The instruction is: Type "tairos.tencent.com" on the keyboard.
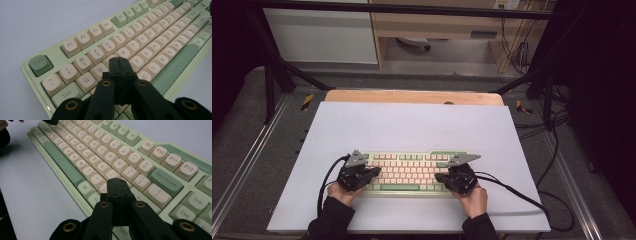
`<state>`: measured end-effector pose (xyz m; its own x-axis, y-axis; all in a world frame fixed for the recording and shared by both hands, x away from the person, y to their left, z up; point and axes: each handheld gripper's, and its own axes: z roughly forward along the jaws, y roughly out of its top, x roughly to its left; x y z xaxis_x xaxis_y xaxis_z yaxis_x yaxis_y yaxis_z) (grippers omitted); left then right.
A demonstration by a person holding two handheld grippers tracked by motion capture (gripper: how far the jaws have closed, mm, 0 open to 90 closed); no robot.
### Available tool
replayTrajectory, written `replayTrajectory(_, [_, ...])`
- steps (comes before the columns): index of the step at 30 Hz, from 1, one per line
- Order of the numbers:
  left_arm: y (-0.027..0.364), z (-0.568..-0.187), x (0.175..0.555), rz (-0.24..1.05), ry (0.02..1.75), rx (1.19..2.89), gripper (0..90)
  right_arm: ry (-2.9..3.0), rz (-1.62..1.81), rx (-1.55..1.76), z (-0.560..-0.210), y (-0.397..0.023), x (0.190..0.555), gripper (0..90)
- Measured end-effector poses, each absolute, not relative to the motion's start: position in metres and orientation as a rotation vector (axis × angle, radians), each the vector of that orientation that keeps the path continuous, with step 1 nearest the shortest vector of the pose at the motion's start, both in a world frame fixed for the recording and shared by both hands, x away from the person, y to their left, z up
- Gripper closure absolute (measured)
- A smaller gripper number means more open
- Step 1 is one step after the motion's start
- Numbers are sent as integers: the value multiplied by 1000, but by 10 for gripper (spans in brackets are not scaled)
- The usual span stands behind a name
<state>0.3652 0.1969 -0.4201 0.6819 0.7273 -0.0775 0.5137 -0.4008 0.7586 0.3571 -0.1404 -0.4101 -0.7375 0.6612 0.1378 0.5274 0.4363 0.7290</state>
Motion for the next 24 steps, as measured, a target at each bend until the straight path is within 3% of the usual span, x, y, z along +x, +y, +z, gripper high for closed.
replayTrajectory(24, [195, -426, 365, 341, 942, 2123, 897, 2511, 1199, 1070, -416, -150, 352, 900])
